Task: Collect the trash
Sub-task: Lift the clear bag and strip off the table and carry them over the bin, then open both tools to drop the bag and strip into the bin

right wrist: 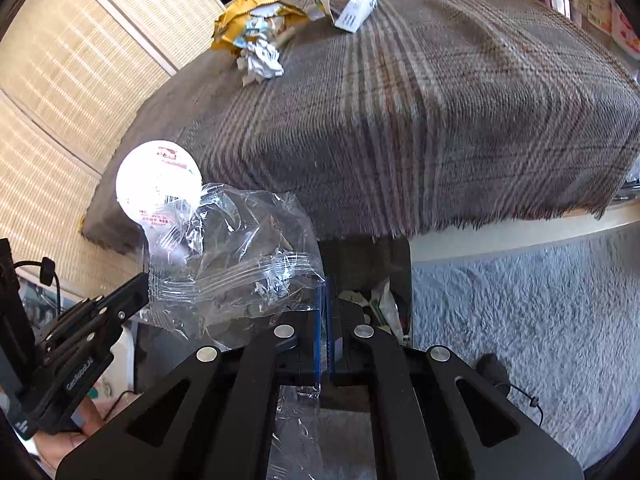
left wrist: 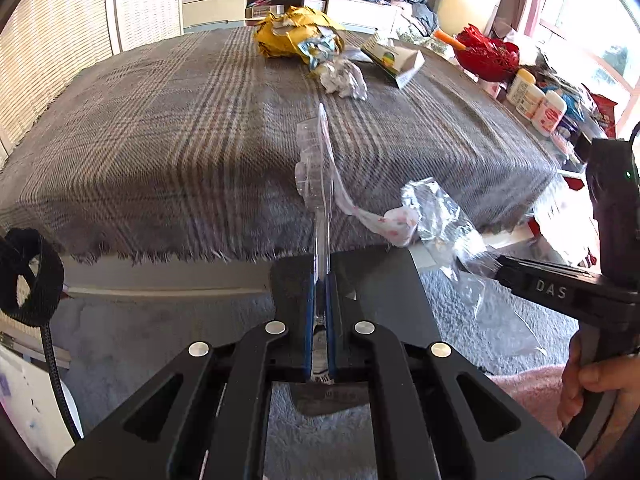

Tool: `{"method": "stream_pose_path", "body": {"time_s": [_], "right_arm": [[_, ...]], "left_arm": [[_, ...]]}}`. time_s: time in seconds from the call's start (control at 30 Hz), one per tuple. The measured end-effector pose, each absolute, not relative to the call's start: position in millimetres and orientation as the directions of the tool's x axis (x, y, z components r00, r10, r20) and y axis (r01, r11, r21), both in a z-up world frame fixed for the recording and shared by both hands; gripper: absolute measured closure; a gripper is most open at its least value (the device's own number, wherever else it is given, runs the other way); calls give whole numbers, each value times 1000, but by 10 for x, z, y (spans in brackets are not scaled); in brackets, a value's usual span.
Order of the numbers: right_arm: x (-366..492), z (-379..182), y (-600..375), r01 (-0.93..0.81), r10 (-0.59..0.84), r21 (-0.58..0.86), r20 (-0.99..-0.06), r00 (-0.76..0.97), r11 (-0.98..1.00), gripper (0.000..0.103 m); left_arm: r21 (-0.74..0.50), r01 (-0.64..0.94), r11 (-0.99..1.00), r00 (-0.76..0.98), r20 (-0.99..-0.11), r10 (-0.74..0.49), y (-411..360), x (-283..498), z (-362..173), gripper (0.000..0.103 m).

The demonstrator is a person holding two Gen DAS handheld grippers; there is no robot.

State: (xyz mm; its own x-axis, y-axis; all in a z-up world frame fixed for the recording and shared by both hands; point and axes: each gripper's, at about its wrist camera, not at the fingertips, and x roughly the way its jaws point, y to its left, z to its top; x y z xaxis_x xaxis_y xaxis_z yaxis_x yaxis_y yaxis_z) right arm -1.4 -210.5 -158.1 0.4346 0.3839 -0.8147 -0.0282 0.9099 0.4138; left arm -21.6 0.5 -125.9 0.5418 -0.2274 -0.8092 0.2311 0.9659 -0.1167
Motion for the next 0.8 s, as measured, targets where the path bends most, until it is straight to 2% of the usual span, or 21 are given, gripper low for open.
{"method": "stream_pose_path", "body": {"time_s": [0.47,0.8], "right_arm": [[-75,-2141,-2056,44,309,343,-889,337,938,99],[8,-2327,-1913,50,309,338,-903,297,940,99]], "left_arm": [[-122,238,963,366,-908,-205,-176,-381,-1999,99],[-166,215,962,294,-929,-226,-179,-255,-2268,99]]}}
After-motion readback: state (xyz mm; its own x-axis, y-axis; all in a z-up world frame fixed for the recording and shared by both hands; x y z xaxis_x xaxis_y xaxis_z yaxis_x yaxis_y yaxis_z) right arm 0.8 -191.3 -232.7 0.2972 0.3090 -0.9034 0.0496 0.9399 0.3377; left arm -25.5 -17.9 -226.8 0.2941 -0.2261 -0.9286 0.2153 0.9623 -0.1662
